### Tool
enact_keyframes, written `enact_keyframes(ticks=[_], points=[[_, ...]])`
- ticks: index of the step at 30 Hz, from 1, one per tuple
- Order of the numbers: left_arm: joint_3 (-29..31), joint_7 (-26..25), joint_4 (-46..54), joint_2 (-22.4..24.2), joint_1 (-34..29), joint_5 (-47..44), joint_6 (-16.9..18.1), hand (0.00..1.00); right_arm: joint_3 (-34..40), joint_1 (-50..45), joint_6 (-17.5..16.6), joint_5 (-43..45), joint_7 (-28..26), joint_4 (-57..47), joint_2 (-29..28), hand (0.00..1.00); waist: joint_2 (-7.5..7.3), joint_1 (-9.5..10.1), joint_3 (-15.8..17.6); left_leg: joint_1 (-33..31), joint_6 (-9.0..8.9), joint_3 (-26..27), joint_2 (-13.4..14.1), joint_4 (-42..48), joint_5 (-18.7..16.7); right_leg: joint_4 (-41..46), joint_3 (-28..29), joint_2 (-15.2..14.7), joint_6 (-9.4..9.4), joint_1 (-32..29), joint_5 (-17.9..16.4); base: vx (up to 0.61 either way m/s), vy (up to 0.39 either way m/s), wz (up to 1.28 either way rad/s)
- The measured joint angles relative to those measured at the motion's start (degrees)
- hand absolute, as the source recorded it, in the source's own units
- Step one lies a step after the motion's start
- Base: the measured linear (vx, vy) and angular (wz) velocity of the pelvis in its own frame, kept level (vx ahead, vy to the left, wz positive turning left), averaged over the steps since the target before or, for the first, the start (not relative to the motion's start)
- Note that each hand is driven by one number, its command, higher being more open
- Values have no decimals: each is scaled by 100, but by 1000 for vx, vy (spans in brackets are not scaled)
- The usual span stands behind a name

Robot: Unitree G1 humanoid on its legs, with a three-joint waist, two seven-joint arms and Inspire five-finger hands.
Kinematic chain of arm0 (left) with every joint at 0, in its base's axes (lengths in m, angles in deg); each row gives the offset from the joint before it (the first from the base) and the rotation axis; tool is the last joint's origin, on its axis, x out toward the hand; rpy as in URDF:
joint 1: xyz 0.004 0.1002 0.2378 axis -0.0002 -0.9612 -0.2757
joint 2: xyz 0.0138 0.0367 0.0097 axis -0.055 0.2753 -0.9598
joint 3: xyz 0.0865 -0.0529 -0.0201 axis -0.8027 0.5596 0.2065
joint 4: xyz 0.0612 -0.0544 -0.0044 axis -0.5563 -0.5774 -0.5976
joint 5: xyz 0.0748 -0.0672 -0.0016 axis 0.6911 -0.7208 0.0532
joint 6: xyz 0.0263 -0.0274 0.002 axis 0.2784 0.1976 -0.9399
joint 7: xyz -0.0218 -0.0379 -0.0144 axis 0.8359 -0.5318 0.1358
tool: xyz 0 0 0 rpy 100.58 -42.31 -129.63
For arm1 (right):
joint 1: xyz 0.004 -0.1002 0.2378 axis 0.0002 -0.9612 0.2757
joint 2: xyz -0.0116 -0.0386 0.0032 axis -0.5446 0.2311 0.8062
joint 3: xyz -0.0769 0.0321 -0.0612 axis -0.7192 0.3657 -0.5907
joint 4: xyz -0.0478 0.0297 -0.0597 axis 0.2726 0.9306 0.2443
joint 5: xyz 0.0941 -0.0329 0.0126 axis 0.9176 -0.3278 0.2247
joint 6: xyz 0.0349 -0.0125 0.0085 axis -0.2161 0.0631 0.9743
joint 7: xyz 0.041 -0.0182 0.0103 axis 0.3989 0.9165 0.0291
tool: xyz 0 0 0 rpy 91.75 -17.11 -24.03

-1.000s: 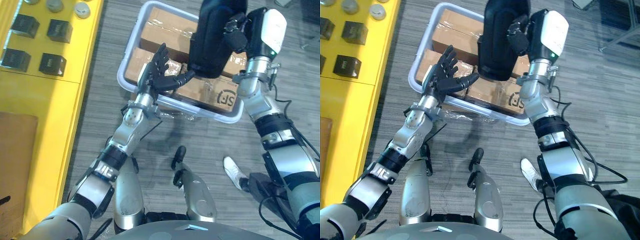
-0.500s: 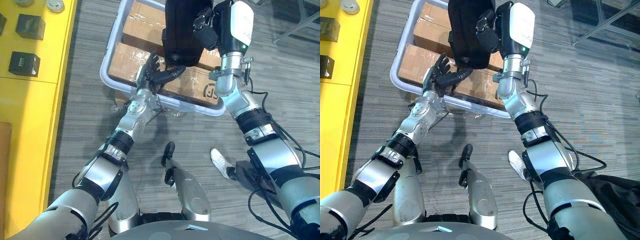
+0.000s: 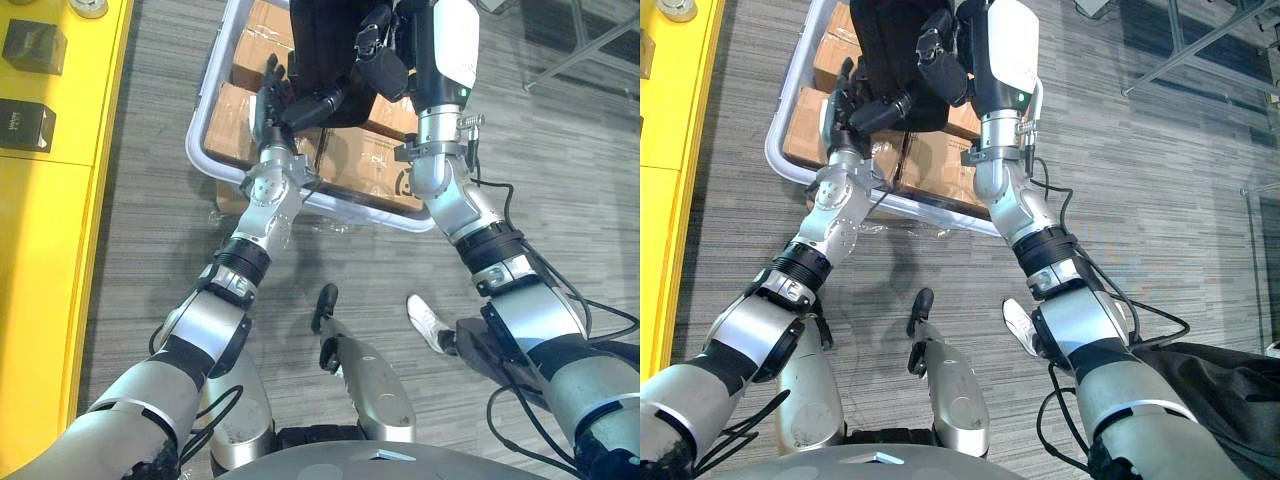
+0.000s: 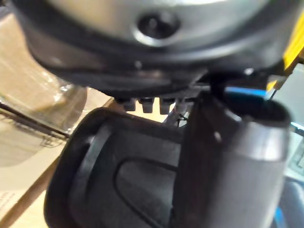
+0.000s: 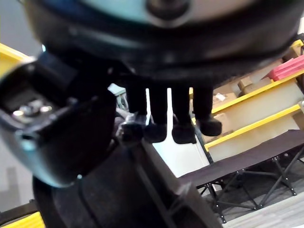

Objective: Walk over and take three plastic housings, then place them on the shelf

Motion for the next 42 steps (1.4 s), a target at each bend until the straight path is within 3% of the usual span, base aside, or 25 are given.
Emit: enact_keyframes(ticks=[1, 9, 15, 30, 31, 36, 38, 40, 42], points=[[9, 83, 0, -1, 0, -207, 48, 0, 0, -44, -6, -3, 0, -42, -31, 0, -2, -1, -1, 0, -4, -4, 3, 0, -9, -23, 3, 6, 25, 11, 25, 0, 0, 0], [-1, 1436, -203, -1, -3, -1917, 65, 0, 28, -173, -10, 5, 119, -252, -126, 0, -7, -31, -5, 0, -16, 29, 0, 16, -48, -40, 24, -8, 33, 7, 31, 0, 0, 0], [-157, 2145, -209, 2, -5, -2440, 237, 0, 64, -241, -23, 16, 249, -528, -124, 0, -11, -143, -7, 31, 9, 86, 1, -7, -31, -45, 59, -16, 34, -7, 32, 16, 1, -3], [-538, 3089, -312, 103, -31, -3759, 344, 0, 43, -272, -239, 14, 502, -727, -116, 0, -20, -276, -13, 303, -20, 290, -21, -259, 9, -118, 181, -40, 35, 38, 43, 19, -4, -4], [-551, 3120, -311, 105, -45, -3747, 382, 0, 45, -304, -242, 15, 507, -774, -114, 100, -20, -284, -13, 335, -24, 290, -25, -302, 27, -120, 180, -41, 35, 56, 43, 40, -18, 1], [-514, 3044, -139, 177, -233, -3425, 697, 0, 60, -597, -301, 140, 530, -971, -94, 100, -19, -275, -13, 532, -42, 335, -125, -568, 150, -120, 167, -81, 35, 124, 41, 21, -11, 2], [-445, 2638, 237, 179, -526, -2787, 881, 0, 136, -865, -335, 299, 546, -1146, -97, 100, -19, -267, -13, 640, -53, 346, -137, -638, 171, -122, 160, -106, 35, 196, 38, 40, 1, 2], [-372, 1935, 793, 179, -885, -1696, 924, 0, 355, -1399, -325, 520, 504, -1444, -97, 100, -19, -224, -13, 824, -68, 354, -183, -777, 201, -120, 145, -106, 35, 316, 34, 44, -4, 4], [-309, 1538, 1186, 178, -1088, -938, 922, 0, 500, -1760, -282, 532, 485, -1781, -107, 100, -19, -214, -13, 910, -64, 382, -227, -865, 222, -122, 140, -126, 35, 359, 31, 19, -5, 2]])
